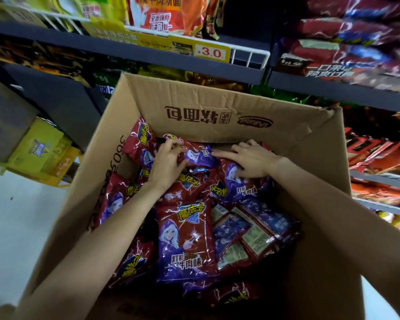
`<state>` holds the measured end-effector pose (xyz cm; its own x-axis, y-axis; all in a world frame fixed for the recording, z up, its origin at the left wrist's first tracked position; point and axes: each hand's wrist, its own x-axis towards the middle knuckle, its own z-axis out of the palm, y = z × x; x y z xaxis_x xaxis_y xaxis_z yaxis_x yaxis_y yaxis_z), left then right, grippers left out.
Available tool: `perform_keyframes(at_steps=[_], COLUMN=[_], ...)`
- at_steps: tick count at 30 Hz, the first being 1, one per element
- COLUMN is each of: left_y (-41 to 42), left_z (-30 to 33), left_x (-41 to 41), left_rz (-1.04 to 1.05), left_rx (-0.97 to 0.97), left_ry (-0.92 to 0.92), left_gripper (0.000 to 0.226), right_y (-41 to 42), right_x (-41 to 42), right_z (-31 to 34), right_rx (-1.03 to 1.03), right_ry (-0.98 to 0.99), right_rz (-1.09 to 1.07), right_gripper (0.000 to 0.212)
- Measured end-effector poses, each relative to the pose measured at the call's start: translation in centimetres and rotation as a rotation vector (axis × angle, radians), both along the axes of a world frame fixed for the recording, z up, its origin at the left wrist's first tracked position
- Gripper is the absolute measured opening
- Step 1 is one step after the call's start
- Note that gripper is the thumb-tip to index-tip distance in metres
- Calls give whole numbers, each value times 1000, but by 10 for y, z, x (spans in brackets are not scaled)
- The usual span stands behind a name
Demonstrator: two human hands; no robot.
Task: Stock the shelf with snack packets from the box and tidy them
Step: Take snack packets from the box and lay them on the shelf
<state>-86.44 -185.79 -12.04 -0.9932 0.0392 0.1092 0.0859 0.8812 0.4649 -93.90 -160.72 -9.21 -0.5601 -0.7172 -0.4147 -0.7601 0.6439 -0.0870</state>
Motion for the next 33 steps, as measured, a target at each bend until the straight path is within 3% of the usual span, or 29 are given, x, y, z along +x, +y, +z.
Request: perform_keyframes(at_steps=[5, 8, 11, 13, 17, 23, 27, 31, 33], left_y=[0, 1, -3, -3, 6, 33, 65, 96, 114], left_z=[20, 42, 70, 88, 127, 203, 260, 308, 329], left_x=[12, 16, 23, 28, 34, 33, 28, 17, 7], left_rz=[125, 173, 183, 150, 88, -56, -137, -302, -339], left_rx=[159, 177, 234, 321, 405, 452, 401, 312, 169], left_ry=[-13, -87, -138, -117, -55, 14, 161, 161, 208], left_gripper=[67, 78, 62, 46, 27, 37, 33, 29, 23], right_y=[4, 4, 11, 18, 32, 70, 118, 165, 192], right_x=[13, 24, 38, 50, 77, 98, 99, 103, 103], right_z=[24, 47, 70, 88, 127, 195, 236, 280, 299], right_rx=[-126, -230, -438, -559, -714, -978, -1065, -1057, -1046], right_ry=[137, 112, 89, 150, 312, 317, 224, 258, 293], right_rz=[-18, -174, -253, -310, -442, -640, -685, -640, -620], right_gripper=[84, 70, 35, 26, 33, 34, 19, 36, 31])
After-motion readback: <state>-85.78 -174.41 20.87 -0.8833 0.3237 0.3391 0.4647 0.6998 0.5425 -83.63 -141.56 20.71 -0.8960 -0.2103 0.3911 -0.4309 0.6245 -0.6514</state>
